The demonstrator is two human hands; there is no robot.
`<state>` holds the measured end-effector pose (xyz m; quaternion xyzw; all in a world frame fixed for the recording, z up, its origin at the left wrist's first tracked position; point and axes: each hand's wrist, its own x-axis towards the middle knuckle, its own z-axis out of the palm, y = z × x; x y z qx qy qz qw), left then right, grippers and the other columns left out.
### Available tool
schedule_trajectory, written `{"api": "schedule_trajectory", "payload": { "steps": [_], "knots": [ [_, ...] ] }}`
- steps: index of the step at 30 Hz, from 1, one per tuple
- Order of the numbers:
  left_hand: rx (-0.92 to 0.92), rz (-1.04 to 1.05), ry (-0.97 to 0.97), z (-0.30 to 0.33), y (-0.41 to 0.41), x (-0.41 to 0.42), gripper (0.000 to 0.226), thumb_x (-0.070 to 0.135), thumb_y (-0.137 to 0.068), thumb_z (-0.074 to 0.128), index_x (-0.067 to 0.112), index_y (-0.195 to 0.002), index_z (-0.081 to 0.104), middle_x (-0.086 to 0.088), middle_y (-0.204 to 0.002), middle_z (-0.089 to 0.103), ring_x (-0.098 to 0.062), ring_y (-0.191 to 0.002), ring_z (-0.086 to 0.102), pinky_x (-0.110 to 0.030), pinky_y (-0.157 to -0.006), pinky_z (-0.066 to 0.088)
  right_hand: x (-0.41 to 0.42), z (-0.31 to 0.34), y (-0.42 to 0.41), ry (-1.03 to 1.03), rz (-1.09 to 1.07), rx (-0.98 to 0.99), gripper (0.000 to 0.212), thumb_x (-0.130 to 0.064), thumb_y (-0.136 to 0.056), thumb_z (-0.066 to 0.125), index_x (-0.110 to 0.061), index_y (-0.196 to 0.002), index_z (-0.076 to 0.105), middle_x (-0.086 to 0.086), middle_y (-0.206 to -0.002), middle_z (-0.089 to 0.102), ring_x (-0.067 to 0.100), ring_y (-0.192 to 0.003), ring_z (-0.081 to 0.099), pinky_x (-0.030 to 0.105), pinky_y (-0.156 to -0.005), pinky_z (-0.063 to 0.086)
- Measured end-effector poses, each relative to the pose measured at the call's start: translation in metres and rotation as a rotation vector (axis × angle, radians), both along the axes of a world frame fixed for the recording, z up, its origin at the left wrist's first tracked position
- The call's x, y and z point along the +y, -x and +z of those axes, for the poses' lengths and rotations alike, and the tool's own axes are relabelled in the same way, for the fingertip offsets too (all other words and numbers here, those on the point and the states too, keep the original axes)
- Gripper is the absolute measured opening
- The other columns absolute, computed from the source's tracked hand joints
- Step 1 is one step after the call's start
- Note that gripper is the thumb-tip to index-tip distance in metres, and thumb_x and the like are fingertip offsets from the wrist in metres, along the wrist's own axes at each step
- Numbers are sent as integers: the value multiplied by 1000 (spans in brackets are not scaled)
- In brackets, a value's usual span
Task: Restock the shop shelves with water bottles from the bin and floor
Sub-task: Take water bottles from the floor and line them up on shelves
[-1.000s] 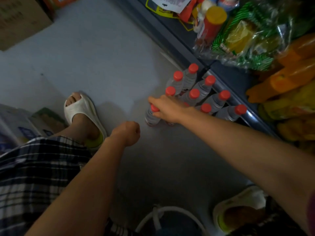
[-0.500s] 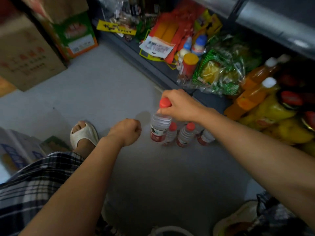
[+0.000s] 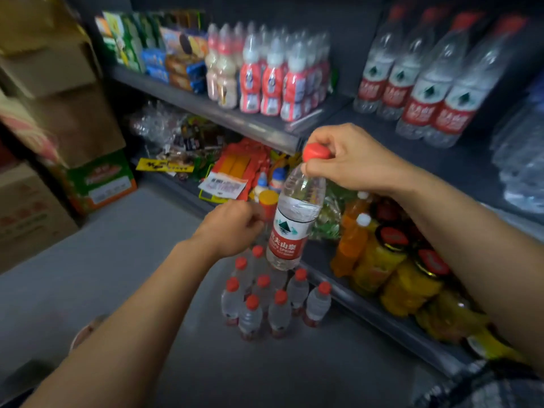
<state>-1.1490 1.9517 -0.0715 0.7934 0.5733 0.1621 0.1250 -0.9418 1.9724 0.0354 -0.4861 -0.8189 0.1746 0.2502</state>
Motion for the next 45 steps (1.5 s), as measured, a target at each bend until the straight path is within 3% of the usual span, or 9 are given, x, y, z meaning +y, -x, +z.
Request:
{"api": "schedule_trajectory", "payload": {
  "steps": [3, 7, 10, 15, 18, 21, 32, 37, 45],
  "knots": [
    [-25, -86, -86, 35, -25, 16, 16, 18, -90, 54, 16, -93, 70, -7, -94, 70, -27, -91, 62, -36, -77, 50, 3, 35, -27, -42, -71, 43, 23, -23, -76, 67, -3, -84, 61, 15, -77, 63, 16, -63, 51, 31, -63, 39],
    [-49, -158, -168, 82, -57, 44, 13, 18, -89, 57, 17, -90, 70, -3, -86, 68, -23, -84, 62, -33, -73, 48, 14, 79, -57, -157, -186, 160, 20, -21, -77, 69, -3, -79, 61, -1, -64, 51, 2, -50, 41, 19, -49, 33],
    [-60, -205, -242, 113, -77, 69, 12, 17, -89, 58, 17, -92, 70, 1, -84, 67, -18, -81, 60, -27, -68, 41, 23, 108, -77, -285, -254, 198, 21, -22, -75, 70, -3, -79, 63, 0, -64, 52, 6, -56, 42, 24, -52, 34],
    [-48, -229, -316, 144, -101, 105, 14, 19, -91, 57, 17, -97, 69, 0, -85, 66, -20, -81, 59, -27, -68, 43, 42, 134, -110, -435, -294, 99, 16, -27, -75, 64, -13, -83, 63, 3, -77, 64, 11, -67, 55, 34, -65, 48],
    [-22, -239, -337, 154, -112, 124, 14, 20, -91, 58, 17, -97, 70, -1, -85, 65, -23, -84, 61, -32, -74, 49, 57, 137, -127, -493, -316, 27, 20, -36, -73, 60, -22, -87, 61, -6, -79, 62, 9, -71, 57, 31, -65, 46],
    [-19, -236, -346, 157, -123, 142, 14, 20, -91, 58, 17, -98, 70, -2, -89, 68, -22, -85, 62, -31, -75, 50, 79, 134, -139, -528, -328, -56, 19, -35, -76, 60, -24, -90, 58, -4, -84, 62, 15, -75, 58, 31, -67, 47],
    [-30, -252, -260, 135, -150, 200, 14, 22, -90, 57, 22, -98, 69, 3, -90, 68, -19, -88, 63, -33, -81, 52, 177, 134, -152, -355, -395, -159, 14, -25, -82, 60, -19, -94, 57, 2, -86, 61, 15, -70, 58, 27, -58, 44],
    [-15, -249, -216, 126, -152, 222, 13, 23, -88, 57, 25, -96, 67, 2, -95, 68, -21, -91, 64, -39, -84, 53, 208, 132, -156, -320, -417, -242, 19, -24, -83, 61, -15, -100, 60, 1, -90, 61, 17, -80, 57, 26, -62, 38],
    [-4, -261, -185, 111, -156, 240, 13, 25, -89, 57, 28, -97, 66, 7, -89, 65, -20, -93, 63, -38, -88, 52, 242, 139, -155, -252, -501, -406, 15, -21, -84, 60, -10, -95, 63, 6, -88, 62, 20, -78, 58, 27, -62, 43]
  ]
}}
